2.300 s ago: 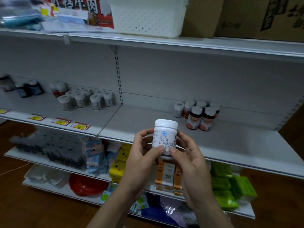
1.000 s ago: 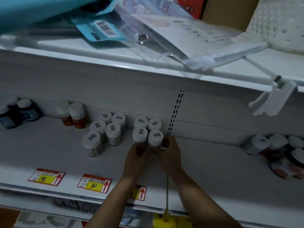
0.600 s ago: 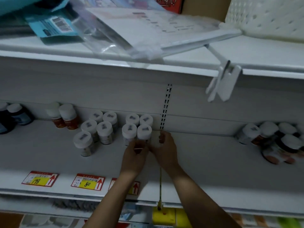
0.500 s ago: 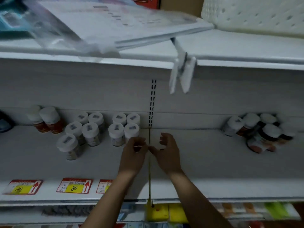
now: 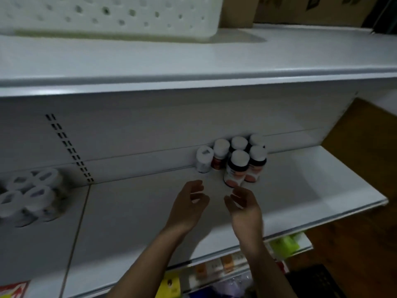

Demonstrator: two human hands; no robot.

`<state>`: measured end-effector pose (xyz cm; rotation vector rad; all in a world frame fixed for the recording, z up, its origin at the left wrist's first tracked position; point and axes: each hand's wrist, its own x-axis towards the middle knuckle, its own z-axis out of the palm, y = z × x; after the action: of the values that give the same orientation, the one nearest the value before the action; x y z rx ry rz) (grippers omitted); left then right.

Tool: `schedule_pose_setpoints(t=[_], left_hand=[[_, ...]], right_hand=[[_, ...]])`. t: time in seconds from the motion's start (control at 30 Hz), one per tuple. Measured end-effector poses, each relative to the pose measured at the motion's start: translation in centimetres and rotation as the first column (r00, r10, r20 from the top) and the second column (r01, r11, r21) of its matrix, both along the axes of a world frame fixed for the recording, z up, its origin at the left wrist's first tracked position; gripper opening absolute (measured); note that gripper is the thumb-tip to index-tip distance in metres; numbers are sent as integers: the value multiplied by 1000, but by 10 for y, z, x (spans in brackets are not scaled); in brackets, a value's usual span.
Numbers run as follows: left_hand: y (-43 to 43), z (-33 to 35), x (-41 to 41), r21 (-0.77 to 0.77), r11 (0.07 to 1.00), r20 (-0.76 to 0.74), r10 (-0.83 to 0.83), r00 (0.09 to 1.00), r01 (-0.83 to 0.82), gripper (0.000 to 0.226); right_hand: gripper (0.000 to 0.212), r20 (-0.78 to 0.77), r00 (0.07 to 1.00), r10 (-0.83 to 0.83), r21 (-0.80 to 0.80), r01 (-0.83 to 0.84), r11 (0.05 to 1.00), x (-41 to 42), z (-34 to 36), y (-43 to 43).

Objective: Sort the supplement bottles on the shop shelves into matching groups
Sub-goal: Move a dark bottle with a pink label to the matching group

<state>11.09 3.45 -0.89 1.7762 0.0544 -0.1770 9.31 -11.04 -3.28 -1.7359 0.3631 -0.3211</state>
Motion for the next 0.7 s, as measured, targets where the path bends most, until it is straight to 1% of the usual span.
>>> schedule_pose_setpoints(t=[0.07, 0.1, 0.17, 0.23, 0.3, 0.37, 0.43, 0.5, 0.6, 0.67, 0.7], left_hand=[[-36, 1, 15, 0, 1000, -10, -22, 1000, 22, 56], [-52, 0, 23, -5, 1000, -9, -26, 1000, 26, 59], [-79, 0, 36, -11, 1000, 39, -29, 999, 30, 51], [-95, -2, 50, 23, 999, 75, -23, 997, 21, 47], [-105, -10, 60, 30, 1000, 70, -10, 997, 8, 50], [-111, -15, 64, 60, 998, 58, -6, 998, 2, 59], [-114, -15, 63, 85, 996, 64, 23, 998, -28, 57], [-116, -15, 60, 123, 989, 102, 64, 993, -76, 50], [-114, -13, 46, 195, 975, 102, 85, 991, -103, 39], [-112, -11, 32, 197, 971, 57, 125, 991, -134, 36], [-113, -10, 25, 190, 969, 33, 154, 988, -158, 33]], right_hand=[[29, 19, 999, 51, 58, -52, 997, 13, -3, -26], [30, 36, 995, 90, 110, -94, 990, 19, -6, -36], [29, 49, 990, 132, 168, -139, 976, 33, -12, -50], [21, 21, 987, 161, 136, -162, 977, 44, -18, -58], [17, -39, 983, 181, 116, -176, 978, 53, -22, -64], [29, -113, 972, 207, 101, -196, 975, 62, -24, -69], [38, -119, 965, 233, 39, -230, 973, 70, -26, -74], [41, -106, 962, 251, -33, -256, 966, 72, -30, -79], [25, -60, 956, 287, -6, -287, 958, 62, -33, -86], [15, -32, 950, 311, 33, -310, 950, 52, -34, -87], [7, -27, 947, 321, 53, -319, 946, 46, -32, -88]])
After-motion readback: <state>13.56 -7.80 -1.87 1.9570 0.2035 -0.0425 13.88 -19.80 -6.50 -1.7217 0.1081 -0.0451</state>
